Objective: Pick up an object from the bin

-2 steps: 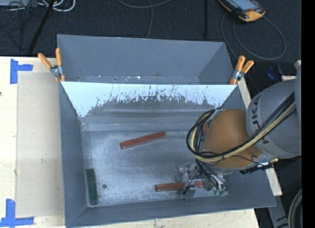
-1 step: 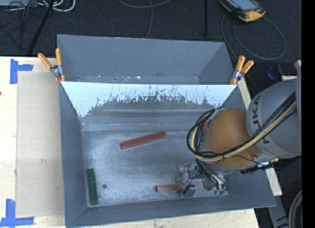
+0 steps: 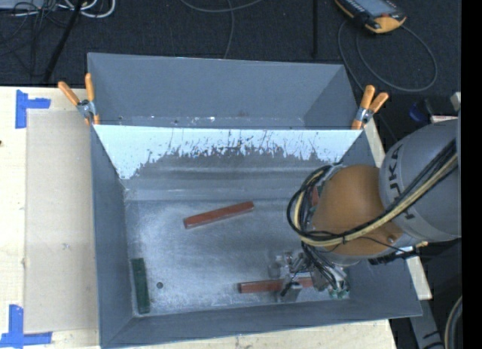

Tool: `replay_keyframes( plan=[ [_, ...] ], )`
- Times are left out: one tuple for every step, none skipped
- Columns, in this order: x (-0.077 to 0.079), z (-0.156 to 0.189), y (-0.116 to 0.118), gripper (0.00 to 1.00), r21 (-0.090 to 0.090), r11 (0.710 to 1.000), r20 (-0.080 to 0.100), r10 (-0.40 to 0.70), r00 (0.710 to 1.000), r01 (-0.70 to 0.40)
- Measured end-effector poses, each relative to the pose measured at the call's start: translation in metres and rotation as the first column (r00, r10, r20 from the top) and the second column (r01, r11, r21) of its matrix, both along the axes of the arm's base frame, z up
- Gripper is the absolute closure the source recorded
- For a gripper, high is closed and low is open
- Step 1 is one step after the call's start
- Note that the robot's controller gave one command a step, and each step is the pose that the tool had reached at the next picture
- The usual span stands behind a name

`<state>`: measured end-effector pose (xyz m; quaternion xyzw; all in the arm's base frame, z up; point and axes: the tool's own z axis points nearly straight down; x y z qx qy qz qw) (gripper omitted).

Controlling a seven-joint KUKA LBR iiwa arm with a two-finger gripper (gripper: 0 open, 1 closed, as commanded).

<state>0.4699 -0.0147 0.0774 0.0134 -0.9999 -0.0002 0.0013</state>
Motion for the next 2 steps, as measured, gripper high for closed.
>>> replay_keyframes(
  plan=[
    [-0.002,0.012,0.000,1.00,0.000,1.000,-0.006,0.001,1.000,-0.001],
    [0.000,0.105,0.000,1.00,0.000,1.000,0.000,0.001,1.000,-0.001]
  ],
)
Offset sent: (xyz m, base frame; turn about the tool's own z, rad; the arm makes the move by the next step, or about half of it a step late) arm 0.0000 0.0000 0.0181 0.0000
